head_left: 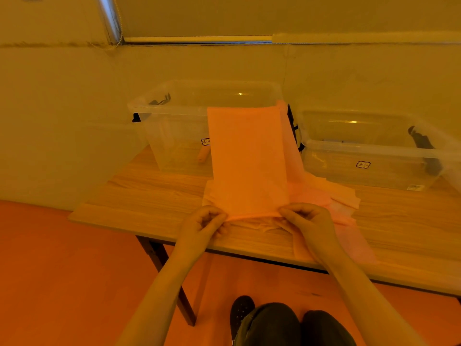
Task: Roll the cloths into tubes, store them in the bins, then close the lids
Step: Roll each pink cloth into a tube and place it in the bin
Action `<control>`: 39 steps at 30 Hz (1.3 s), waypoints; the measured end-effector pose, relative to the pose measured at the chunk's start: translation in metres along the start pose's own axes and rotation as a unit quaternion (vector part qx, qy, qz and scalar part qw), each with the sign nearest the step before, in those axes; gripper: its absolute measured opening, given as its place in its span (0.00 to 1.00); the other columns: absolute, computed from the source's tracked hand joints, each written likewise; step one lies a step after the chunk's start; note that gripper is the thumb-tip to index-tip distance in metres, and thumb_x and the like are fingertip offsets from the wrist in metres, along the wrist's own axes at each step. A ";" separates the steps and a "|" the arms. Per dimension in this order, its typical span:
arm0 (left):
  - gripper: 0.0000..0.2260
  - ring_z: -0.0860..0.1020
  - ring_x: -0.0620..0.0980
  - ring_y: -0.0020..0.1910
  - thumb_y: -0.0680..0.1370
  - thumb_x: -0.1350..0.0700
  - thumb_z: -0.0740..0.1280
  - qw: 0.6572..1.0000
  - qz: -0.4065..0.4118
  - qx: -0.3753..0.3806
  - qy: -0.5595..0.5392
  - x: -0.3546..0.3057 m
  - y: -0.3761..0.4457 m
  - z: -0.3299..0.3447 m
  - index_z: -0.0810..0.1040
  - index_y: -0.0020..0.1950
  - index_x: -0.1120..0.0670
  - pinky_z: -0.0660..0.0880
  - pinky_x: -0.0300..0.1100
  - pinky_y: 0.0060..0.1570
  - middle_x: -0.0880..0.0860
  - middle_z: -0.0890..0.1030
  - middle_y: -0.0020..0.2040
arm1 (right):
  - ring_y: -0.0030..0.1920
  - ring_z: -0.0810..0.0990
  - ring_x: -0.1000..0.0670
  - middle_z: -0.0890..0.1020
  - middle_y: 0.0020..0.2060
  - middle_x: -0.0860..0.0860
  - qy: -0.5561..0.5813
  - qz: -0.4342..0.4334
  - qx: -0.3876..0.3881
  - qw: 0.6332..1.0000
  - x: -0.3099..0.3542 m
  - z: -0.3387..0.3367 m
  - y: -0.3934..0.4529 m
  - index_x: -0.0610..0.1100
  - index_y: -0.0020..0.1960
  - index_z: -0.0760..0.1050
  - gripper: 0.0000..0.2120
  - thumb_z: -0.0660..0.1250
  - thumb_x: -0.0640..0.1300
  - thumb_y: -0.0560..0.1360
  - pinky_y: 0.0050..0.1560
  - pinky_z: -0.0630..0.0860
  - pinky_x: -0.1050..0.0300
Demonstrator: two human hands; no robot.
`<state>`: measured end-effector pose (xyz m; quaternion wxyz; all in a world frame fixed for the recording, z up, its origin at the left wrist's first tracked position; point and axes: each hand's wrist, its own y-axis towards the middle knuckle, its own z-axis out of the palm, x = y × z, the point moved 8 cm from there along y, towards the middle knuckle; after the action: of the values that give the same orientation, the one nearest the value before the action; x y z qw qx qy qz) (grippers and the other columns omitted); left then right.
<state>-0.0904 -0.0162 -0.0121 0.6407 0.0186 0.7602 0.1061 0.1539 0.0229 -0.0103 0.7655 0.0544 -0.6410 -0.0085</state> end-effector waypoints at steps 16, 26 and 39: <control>0.05 0.79 0.45 0.36 0.79 0.59 0.64 0.999 0.027 0.026 0.033 -0.004 -0.001 0.004 0.78 0.49 0.50 0.76 0.40 0.39 0.48 0.81 0.37 | 0.44 0.83 0.48 0.85 0.40 0.47 -0.020 -0.012 0.022 0.999 -0.003 0.002 0.001 0.42 0.41 0.82 0.06 0.71 0.32 0.70 0.43 0.81 0.61; 0.06 0.80 0.44 0.38 0.76 0.58 0.69 1.000 -0.011 0.021 -0.009 -0.002 -0.003 0.002 0.83 0.46 0.46 0.76 0.40 0.41 0.50 0.83 0.39 | 0.41 0.84 0.45 0.85 0.39 0.43 -0.060 -0.018 0.028 0.998 0.000 0.002 0.000 0.41 0.41 0.83 0.02 0.73 0.38 0.69 0.42 0.79 0.57; 0.05 0.79 0.46 0.35 0.78 0.59 0.65 0.999 0.010 0.023 0.026 -0.004 0.000 0.003 0.80 0.49 0.52 0.76 0.39 0.37 0.50 0.81 0.36 | 0.42 0.84 0.48 0.86 0.41 0.46 -0.070 -0.015 0.045 0.996 0.002 0.005 -0.002 0.44 0.45 0.83 0.07 0.74 0.35 0.68 0.41 0.79 0.61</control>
<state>-0.0870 -0.0169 -0.0090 0.6189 0.0382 0.7787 0.0957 0.1491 0.0204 -0.0076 0.7156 0.0977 -0.6916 0.0051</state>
